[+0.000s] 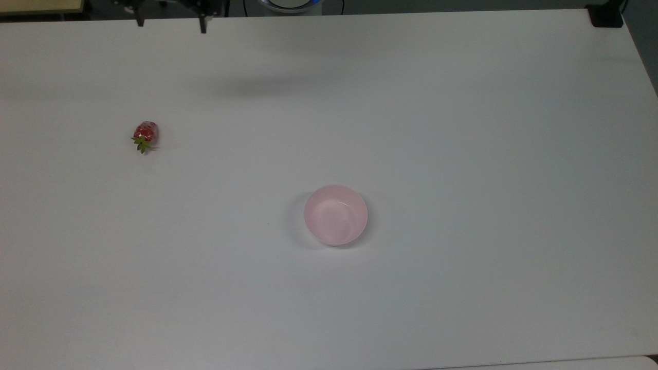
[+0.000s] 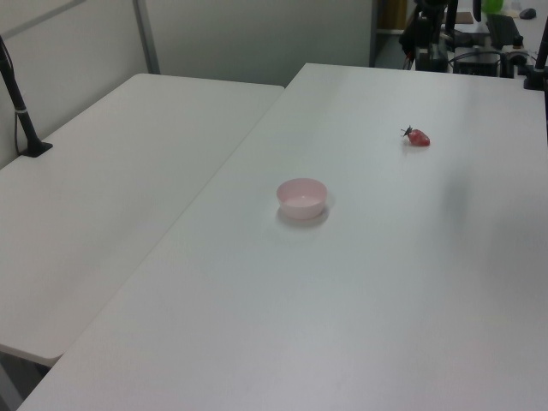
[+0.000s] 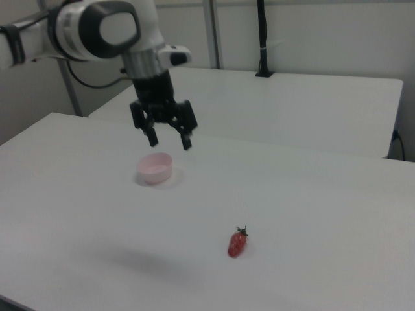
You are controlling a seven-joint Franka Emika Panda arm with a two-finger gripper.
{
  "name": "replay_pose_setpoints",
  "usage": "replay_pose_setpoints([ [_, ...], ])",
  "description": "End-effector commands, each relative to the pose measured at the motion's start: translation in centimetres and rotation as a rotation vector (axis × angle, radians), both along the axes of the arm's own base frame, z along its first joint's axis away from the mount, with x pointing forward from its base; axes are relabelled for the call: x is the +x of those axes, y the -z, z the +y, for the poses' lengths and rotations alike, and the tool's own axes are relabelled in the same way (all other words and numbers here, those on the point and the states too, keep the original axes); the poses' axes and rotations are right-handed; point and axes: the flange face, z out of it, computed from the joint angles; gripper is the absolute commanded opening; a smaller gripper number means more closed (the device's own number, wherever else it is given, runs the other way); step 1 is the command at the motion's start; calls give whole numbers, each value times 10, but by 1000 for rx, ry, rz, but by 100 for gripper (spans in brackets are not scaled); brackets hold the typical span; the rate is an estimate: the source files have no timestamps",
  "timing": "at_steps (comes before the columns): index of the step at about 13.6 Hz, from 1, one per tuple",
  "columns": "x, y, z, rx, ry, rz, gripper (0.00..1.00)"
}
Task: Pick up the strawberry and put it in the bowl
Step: 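Move the open gripper over the red strawberry and lower it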
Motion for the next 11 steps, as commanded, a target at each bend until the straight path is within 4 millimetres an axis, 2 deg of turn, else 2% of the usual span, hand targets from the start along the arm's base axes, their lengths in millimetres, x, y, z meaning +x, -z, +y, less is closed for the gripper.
replay_pose_setpoints([
  [1,4,44,-59,-6,-38,39,100],
  [3,10,79,-85,10,7,9,100],
  [5,9,118,-88,51,29,-36,100],
  [8,-3,173,-100,58,59,-107,100],
  [11,2,223,-106,40,63,-108,100],
])
